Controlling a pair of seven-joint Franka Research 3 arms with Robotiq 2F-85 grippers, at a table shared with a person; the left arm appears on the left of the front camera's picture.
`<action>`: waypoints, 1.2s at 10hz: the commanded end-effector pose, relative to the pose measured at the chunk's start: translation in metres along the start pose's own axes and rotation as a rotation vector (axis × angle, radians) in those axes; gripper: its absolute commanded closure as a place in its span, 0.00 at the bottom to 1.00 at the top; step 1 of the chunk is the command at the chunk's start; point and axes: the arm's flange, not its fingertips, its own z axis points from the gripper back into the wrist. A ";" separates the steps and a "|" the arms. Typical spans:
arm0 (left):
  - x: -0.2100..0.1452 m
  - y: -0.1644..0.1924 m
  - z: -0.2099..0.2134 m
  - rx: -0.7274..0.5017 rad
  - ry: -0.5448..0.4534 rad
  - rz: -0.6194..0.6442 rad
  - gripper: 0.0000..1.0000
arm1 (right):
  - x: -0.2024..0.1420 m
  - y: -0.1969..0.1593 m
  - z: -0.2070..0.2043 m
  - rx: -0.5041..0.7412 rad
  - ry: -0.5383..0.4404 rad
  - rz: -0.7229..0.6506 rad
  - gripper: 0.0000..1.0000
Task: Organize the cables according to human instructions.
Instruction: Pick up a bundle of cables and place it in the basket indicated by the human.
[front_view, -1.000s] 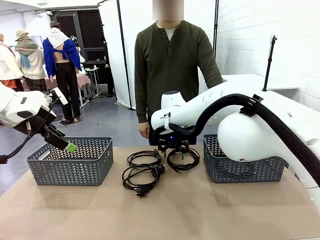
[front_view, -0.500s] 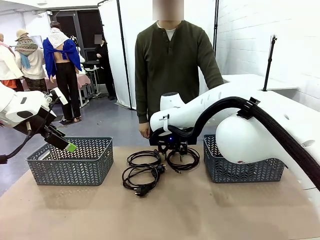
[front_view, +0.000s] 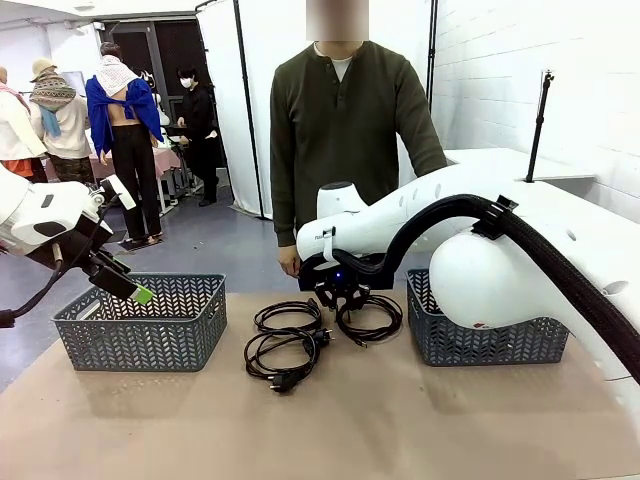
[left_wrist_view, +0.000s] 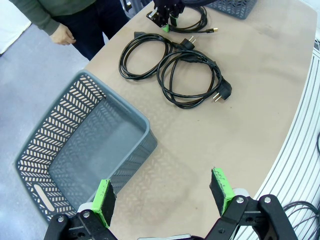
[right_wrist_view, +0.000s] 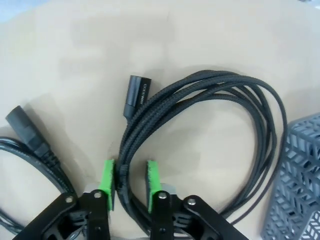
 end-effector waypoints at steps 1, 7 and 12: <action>-0.001 0.001 0.000 -0.001 -0.002 0.005 0.00 | 0.004 0.006 0.000 -0.008 -0.009 -0.006 1.00; -0.001 0.001 0.000 -0.001 -0.002 0.005 0.00 | 0.003 0.005 0.051 0.069 -0.039 0.052 1.00; -0.001 0.001 0.000 -0.001 -0.002 0.005 0.00 | -0.040 -0.011 0.156 0.180 -0.067 0.491 1.00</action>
